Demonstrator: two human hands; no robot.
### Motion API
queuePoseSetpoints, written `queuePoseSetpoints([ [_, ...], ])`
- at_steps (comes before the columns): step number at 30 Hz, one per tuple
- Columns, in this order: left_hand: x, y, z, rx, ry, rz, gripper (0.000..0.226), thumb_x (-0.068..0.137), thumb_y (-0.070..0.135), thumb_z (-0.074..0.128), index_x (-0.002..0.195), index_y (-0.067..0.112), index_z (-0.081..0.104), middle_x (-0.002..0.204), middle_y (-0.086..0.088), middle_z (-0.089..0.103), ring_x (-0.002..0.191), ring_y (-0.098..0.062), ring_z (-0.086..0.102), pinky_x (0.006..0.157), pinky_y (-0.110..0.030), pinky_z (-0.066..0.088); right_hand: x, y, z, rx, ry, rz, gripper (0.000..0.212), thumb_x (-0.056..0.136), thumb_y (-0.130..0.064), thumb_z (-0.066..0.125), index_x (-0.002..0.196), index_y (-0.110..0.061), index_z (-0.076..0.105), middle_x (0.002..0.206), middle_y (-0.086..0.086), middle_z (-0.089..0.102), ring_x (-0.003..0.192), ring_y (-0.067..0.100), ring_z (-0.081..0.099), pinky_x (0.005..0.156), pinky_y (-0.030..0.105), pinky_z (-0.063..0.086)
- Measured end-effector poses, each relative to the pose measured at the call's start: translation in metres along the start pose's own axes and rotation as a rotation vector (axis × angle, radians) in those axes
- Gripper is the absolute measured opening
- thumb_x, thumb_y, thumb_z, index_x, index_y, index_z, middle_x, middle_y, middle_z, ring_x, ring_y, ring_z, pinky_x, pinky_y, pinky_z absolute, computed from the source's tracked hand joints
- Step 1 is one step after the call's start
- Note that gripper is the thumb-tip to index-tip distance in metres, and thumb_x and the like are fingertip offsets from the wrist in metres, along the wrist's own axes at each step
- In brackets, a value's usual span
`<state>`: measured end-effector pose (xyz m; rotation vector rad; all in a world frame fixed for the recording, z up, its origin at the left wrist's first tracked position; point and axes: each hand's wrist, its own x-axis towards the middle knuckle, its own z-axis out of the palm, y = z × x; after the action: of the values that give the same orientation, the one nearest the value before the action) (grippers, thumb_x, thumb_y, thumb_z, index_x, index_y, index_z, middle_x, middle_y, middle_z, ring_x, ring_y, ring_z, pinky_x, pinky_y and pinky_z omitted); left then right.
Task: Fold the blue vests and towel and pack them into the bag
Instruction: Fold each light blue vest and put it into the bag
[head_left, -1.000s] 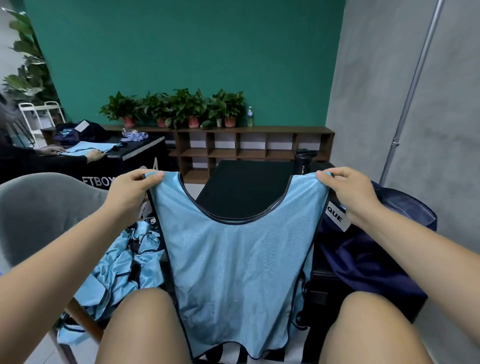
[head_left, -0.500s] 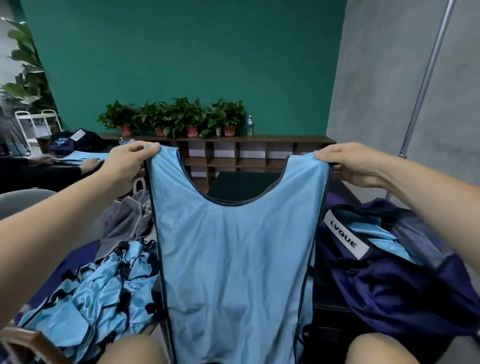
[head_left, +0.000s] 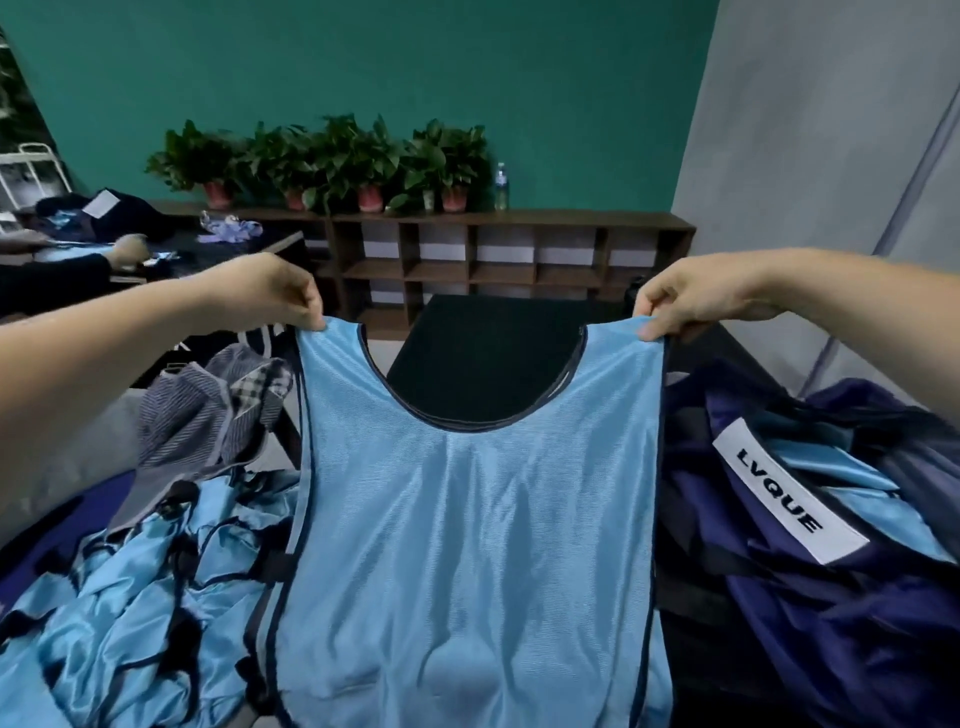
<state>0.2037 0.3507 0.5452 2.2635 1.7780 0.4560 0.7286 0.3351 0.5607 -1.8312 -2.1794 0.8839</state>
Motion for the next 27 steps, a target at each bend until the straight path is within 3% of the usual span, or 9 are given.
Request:
queuePoseSetpoints([
  [5, 0.056, -0.006, 0.038, 0.205, -0.019, 0.022, 0.015, 0.088, 0.031, 0.087, 0.082, 0.026, 0.074, 0.083, 0.008, 0.074, 0.083, -0.013, 0.067, 0.070, -0.029, 0.046, 0.066, 0.018, 0.012, -0.093, -0.018, 0.054, 0.005, 0.095, -0.010, 0.079, 0.094, -0.007, 0.074, 0.092, 0.018, 0.075, 0.080, 0.022, 0.071, 0.081, 0.038, 0.057],
  [11, 0.115, -0.004, 0.063, 0.338, 0.081, -0.008, 0.016, 0.089, 0.033, 0.086, 0.090, 0.021, 0.074, 0.090, 0.001, 0.072, 0.088, -0.024, 0.064, 0.076, -0.033, 0.046, 0.113, 0.028, 0.006, -0.137, 0.072, 0.137, 0.007, 0.097, -0.006, 0.075, 0.092, -0.010, 0.071, 0.086, 0.010, 0.077, 0.077, 0.020, 0.074, 0.065, 0.028, 0.054],
  [15, 0.147, 0.005, 0.065, 0.303, 0.272, -0.040, 0.015, 0.092, 0.030, 0.082, 0.087, 0.018, 0.072, 0.093, -0.011, 0.074, 0.088, -0.033, 0.065, 0.077, -0.040, 0.055, 0.141, 0.036, -0.004, -0.094, 0.313, 0.137, 0.018, 0.093, -0.003, 0.078, 0.083, -0.013, 0.067, 0.087, 0.015, 0.074, 0.073, 0.026, 0.073, 0.068, 0.033, 0.054],
  [19, 0.171, 0.009, 0.069, 0.273, 0.504, -0.103, 0.013, 0.090, 0.021, 0.077, 0.096, 0.010, 0.075, 0.100, -0.022, 0.067, 0.097, -0.042, 0.064, 0.074, -0.048, 0.056, 0.160, 0.040, -0.007, -0.210, 0.691, 0.105, 0.015, 0.090, -0.015, 0.082, 0.084, -0.019, 0.069, 0.097, 0.009, 0.074, 0.091, 0.031, 0.070, 0.081, 0.037, 0.058],
  [21, 0.180, 0.008, 0.074, 0.268, 0.560, -0.133, 0.014, 0.090, 0.021, 0.077, 0.098, 0.011, 0.075, 0.110, -0.024, 0.061, 0.106, -0.044, 0.060, 0.080, -0.052, 0.056, 0.169, 0.042, -0.002, -0.225, 0.830, 0.103, 0.017, 0.091, -0.021, 0.077, 0.081, -0.024, 0.064, 0.099, 0.006, 0.070, 0.096, 0.032, 0.066, 0.083, 0.038, 0.057],
  [27, 0.193, 0.005, 0.096, 0.258, 0.628, -0.215, 0.011, 0.095, 0.017, 0.073, 0.100, 0.008, 0.072, 0.119, -0.022, 0.057, 0.108, -0.046, 0.059, 0.085, -0.054, 0.056, 0.191, 0.049, 0.017, -0.223, 0.914, 0.127, 0.012, 0.096, -0.019, 0.070, 0.088, -0.024, 0.064, 0.104, 0.009, 0.067, 0.096, 0.036, 0.064, 0.075, 0.037, 0.051],
])
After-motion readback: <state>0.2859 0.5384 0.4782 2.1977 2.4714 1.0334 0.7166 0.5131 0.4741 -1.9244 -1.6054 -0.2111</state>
